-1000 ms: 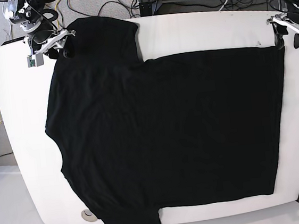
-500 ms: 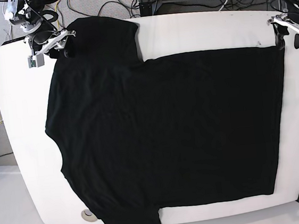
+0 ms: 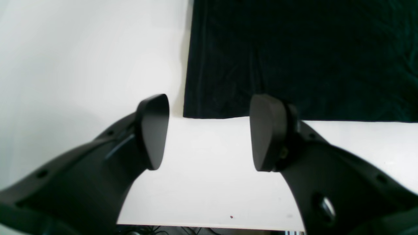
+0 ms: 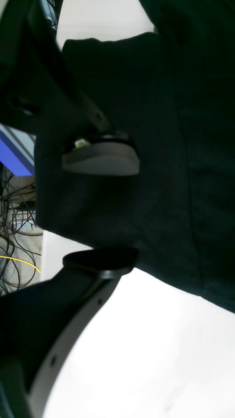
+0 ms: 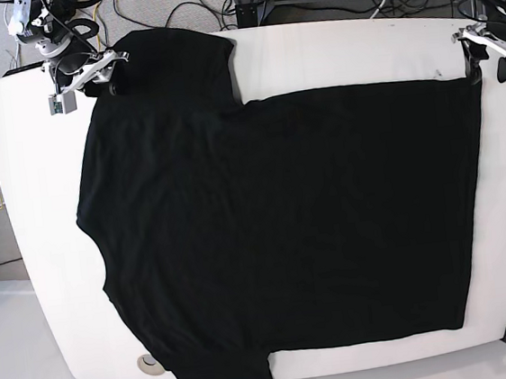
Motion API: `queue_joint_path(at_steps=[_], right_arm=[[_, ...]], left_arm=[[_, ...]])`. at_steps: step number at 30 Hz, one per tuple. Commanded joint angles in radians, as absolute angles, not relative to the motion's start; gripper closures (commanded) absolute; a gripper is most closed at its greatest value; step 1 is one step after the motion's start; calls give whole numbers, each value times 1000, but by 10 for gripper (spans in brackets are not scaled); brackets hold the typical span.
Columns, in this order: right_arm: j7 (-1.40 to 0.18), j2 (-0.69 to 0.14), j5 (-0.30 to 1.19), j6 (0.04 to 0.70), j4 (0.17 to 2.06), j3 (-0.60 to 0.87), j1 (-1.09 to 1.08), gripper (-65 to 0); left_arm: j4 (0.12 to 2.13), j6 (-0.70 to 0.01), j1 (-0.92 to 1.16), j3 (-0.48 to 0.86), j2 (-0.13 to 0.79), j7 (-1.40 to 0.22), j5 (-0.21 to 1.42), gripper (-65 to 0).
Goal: Fold the T-shirt properly
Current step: 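Position both open grippers around the shirt edge fabric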
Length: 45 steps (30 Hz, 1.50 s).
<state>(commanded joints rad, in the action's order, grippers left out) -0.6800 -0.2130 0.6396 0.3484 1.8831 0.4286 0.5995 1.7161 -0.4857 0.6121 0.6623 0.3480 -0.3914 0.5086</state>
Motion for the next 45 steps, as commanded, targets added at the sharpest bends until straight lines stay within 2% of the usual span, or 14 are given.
queue_joint_path(at_steps=[14, 35, 36, 45], right_arm=[[-708, -210, 640, 340, 1861, 356, 592, -338], [-714, -211, 646, 342, 1856, 365, 578, -334], [-722, -208, 641, 341, 1857, 368, 584, -336], [-717, -208, 638, 339, 1854, 361, 580, -332]], left_arm=[[1692, -484, 598, 661, 345, -401, 508, -361], [1673, -486, 585, 651, 343, -427, 507, -353], [1667, -477, 579, 659, 343, -434, 508, -373], [1660, -479, 575, 660, 344, -435, 519, -376]])
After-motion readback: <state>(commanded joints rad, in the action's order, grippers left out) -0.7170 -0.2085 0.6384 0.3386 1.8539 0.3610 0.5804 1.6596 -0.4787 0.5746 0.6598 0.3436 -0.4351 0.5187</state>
